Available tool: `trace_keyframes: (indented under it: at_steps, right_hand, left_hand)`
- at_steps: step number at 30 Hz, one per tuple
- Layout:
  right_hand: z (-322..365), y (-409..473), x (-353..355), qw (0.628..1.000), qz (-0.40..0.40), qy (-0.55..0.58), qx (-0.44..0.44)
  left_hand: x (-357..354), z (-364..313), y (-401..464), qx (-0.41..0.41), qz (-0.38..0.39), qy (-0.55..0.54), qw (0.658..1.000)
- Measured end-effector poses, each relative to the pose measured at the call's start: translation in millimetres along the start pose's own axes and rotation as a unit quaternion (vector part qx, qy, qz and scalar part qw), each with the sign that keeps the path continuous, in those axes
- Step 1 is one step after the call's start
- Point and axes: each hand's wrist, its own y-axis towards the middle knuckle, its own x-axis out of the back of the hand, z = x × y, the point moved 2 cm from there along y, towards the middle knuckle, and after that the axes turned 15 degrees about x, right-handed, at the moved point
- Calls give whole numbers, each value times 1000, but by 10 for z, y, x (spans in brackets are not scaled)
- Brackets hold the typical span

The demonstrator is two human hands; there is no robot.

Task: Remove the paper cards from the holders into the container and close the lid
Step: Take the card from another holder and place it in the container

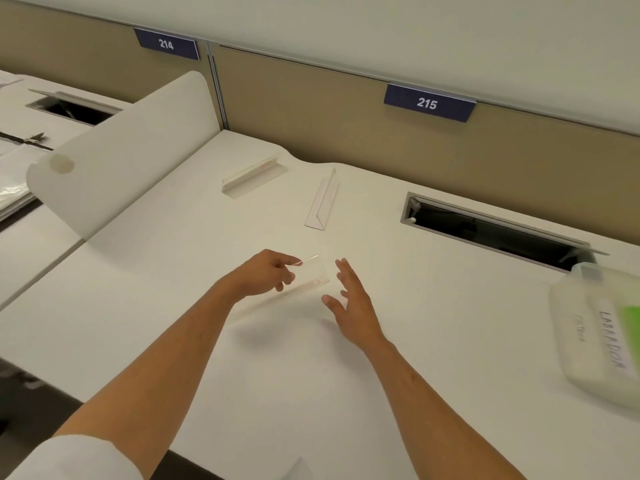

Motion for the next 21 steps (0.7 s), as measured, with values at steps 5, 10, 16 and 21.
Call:
trace_keyframes:
  at_steps: [5, 10, 16, 21]
  right_hand:
    - [66, -127, 367, 996, -19, 82, -12]
    - [42, -323, 679, 994, -26, 109, -10]
    - [21, -522, 974, 996, -4, 85, 18]
    - [-47, -679, 1198, 998, -17, 62, 13]
  left_hand:
    - [-300, -227, -65, -10, 91, -27, 995]
    - [-563, -431, -78, -10, 147, -26, 989]
    - [-813, -669, -85, -6, 195, 7, 981]
    - [-1043, -835, -102, -6, 219, 30, 975]
